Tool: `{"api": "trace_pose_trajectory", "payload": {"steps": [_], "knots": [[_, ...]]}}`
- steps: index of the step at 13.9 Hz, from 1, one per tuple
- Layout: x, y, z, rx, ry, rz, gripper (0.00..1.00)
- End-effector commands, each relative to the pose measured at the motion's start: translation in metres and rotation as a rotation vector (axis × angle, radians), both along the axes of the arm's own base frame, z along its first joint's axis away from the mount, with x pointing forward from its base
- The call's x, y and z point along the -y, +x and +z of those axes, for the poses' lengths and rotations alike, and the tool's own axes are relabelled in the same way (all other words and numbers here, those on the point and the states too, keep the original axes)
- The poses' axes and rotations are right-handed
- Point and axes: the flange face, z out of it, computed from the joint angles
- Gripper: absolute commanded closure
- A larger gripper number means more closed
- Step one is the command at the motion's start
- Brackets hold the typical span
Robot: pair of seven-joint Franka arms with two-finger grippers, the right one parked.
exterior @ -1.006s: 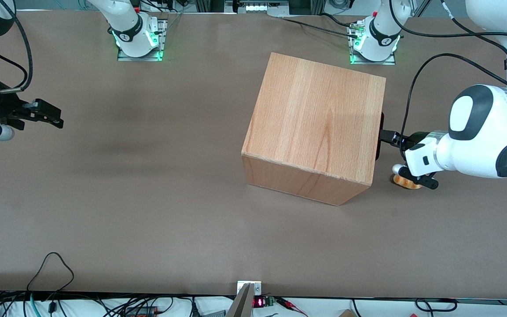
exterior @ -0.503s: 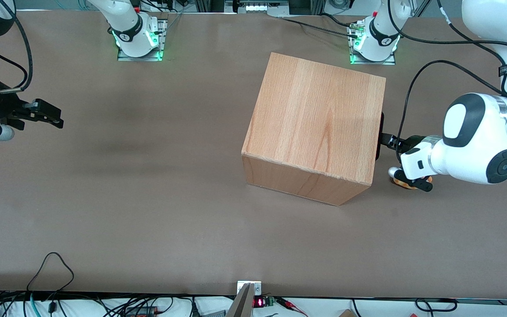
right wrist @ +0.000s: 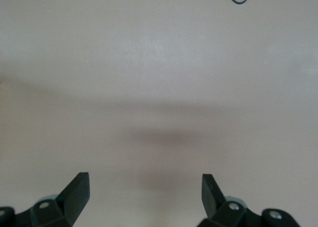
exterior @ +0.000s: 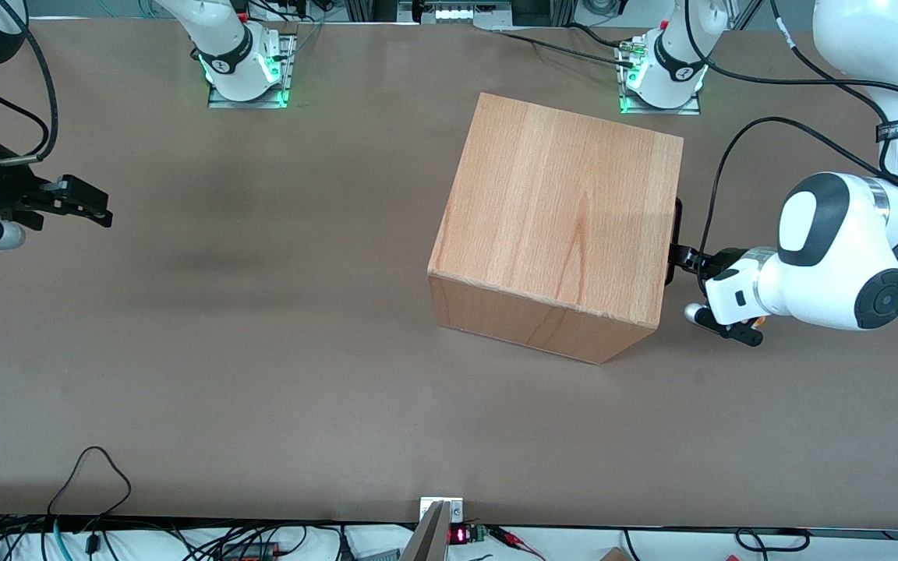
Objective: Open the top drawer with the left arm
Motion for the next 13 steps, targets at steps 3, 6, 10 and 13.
{"api": "trace_pose_trajectory", "payload": {"steps": [3, 6, 10, 13], "knots": [[-0.021, 0.014, -0.021, 0.013, 0.023, 0.015, 0.00], [-0.046, 0.019, -0.024, 0.036, 0.077, 0.039, 0.00], [-0.113, 0.025, -0.027, 0.068, 0.085, 0.141, 0.00], [-0.126, 0.026, -0.025, 0.075, 0.088, 0.161, 0.00]]}}
